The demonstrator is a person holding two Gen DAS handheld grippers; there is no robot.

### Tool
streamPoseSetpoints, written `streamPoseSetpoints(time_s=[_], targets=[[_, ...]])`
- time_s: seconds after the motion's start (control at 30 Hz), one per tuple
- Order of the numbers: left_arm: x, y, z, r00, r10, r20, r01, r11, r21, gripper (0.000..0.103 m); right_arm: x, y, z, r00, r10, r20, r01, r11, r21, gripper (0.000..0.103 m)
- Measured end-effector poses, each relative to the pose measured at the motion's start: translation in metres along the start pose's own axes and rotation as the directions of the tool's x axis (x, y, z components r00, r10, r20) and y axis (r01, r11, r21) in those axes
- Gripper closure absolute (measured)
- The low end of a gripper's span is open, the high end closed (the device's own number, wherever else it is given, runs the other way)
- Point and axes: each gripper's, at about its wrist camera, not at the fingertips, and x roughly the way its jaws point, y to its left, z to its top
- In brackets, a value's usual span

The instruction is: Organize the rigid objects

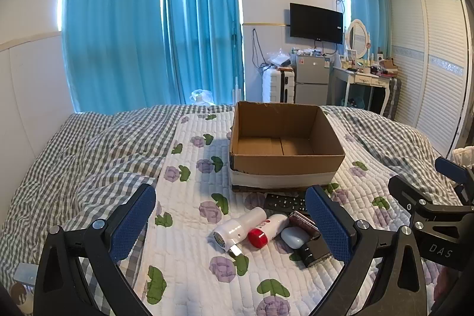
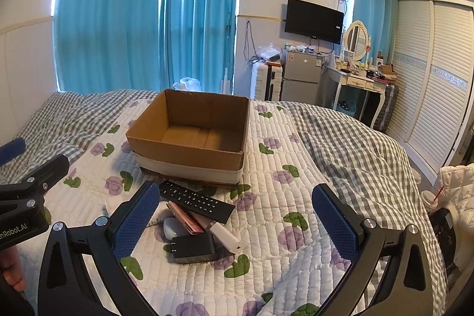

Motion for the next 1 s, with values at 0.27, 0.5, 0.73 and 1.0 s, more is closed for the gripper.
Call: streamPoseSetpoints(time_s=[0.27,0.5,0.73,1.0], targets=[[0.0005,0.0002,0.0012,1.0,0.004,-0.005,-0.004,1.0,0.002,0.0,-0.0001,0.0005,0.0005,1.0,-0.003,-0.003,0.003,1.0,-0.007,0.0],[0.0011,-0.0005,0.0001,1.0,0.006,-0.009,-0.006,1.0,0.0,0.0,-0.0004,0.0013,0.0013,1.0,-0.003,-0.007,0.003,1.0,-0.008,0.0],[0.0012,-0.0006,-0.0001,1.0,0.008,-0.009,-0.008,1.0,0.0,0.0,-0.0005,0.0012,0.0009,1.0,-0.003,-0.008,0.003,1.0,-0.01,0.0],[0.0012,-0.0007,-0.0004,1.0,0.008,-0.008,-0.008,1.0,0.0,0.0,-0.0001,0.0014,0.0006,1.0,-0.003,-0.008,0.003,1.0,-0.01,0.0]])
